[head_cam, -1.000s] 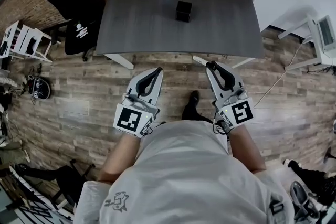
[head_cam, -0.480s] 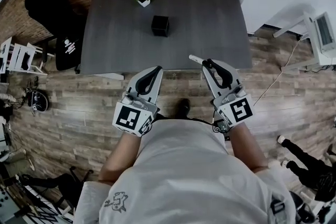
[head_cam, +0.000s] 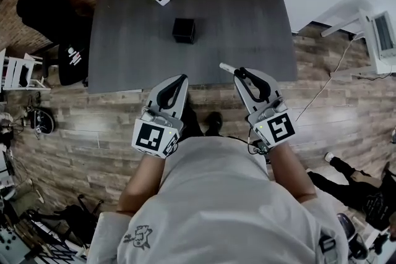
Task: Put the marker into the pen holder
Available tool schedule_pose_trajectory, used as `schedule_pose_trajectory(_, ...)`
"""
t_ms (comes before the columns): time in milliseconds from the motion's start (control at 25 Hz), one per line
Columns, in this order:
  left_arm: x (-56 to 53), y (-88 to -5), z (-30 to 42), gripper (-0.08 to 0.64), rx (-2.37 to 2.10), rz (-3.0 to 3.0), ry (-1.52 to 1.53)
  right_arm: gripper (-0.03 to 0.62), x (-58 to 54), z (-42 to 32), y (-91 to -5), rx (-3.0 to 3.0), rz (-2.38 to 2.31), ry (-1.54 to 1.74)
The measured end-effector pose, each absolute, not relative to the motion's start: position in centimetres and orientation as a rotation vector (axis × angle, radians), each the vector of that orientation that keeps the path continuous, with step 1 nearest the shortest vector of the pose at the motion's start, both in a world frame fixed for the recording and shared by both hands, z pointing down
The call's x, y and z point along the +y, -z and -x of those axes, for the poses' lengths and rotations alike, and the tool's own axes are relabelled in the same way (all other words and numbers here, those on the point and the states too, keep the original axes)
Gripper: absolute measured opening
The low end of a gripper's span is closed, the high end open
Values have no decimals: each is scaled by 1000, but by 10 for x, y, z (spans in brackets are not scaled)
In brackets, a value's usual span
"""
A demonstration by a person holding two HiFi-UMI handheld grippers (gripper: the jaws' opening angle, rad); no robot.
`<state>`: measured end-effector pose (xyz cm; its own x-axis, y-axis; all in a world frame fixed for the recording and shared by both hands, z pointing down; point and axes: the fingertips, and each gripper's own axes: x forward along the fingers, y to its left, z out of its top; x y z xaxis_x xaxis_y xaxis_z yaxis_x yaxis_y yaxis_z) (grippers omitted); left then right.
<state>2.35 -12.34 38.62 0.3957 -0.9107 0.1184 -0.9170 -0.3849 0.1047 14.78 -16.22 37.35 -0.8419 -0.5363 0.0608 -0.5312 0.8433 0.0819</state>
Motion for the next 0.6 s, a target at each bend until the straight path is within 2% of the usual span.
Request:
schedule_pose_trajectory(200,-153,-395,-9,11,-1586,-2510,-80,77,-188,-123,-386,-2912,-859,42)
schedule_pose_trajectory(600,-213,-427,63,11,-1479,-2486,-131,77,-250,-28,-416,-2844,-815,-8)
